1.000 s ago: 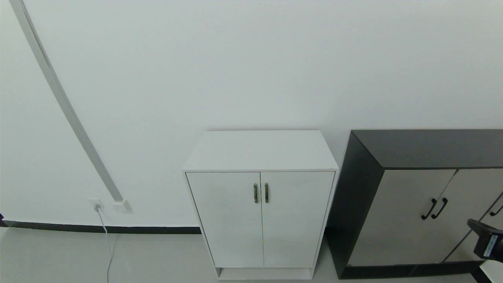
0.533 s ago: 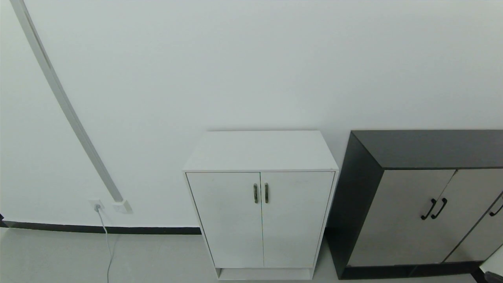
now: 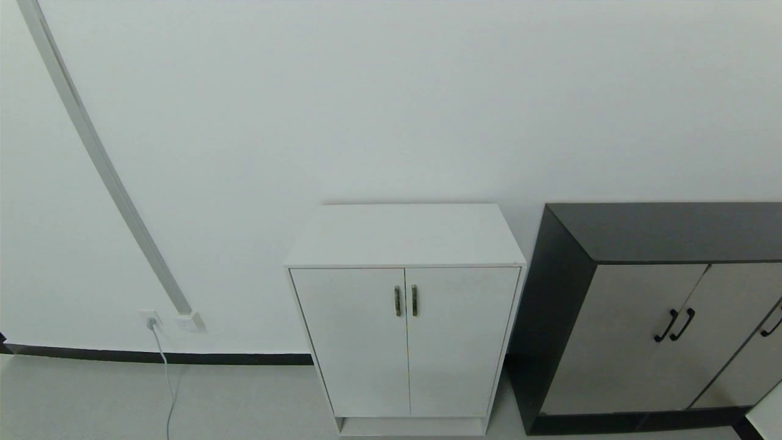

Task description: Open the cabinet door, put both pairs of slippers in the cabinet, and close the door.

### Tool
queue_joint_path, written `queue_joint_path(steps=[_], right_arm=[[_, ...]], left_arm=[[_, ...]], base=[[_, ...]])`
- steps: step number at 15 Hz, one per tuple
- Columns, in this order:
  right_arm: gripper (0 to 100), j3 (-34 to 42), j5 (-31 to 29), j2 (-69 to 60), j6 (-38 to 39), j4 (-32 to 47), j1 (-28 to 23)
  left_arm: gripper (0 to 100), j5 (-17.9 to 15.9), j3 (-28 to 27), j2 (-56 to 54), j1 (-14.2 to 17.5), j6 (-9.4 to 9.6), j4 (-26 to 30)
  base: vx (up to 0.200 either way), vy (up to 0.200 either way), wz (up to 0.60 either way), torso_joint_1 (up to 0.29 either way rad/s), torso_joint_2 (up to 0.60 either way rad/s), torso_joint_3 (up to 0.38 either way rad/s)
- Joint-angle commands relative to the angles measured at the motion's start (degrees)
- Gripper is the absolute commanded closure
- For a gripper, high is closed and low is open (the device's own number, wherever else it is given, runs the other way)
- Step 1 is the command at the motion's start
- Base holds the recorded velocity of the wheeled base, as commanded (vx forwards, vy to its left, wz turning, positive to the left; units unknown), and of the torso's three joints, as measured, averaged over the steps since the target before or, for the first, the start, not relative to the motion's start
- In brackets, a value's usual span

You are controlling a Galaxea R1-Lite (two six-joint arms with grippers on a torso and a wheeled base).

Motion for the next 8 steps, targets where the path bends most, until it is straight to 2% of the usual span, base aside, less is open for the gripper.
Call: queue_joint_path(steps=[1,3,5,8], right_arm=[[100,0.0,-1.2,-0.8,0.2,0.1,0.0],[100,0.0,-6.9,-3.3,-0.6,0.5,0.0],[100,-0.1,-6.6,-7.2,-0.9,0.6,1.2],[100,0.0,-6.2,-12.1,0.3,1.0,9.1]], left_arm=[[100,0.0,0.0,0.0,0.0,0.0,0.0],[100,0.0,0.0,0.0,0.0,0.0,0.0],[100,0.1,0.0,0.0,0.0,0.0,0.0],[100,0.1,0.0,0.0,0.0,0.0,0.0]], base=[[0.0,0.0,0.0,0.0,0.0,0.0],[0.0,0.0,0.0,0.0,0.0,0.0],[0.0,0.0,0.0,0.0,0.0,0.0],[0.0,0.0,0.0,0.0,0.0,0.0]])
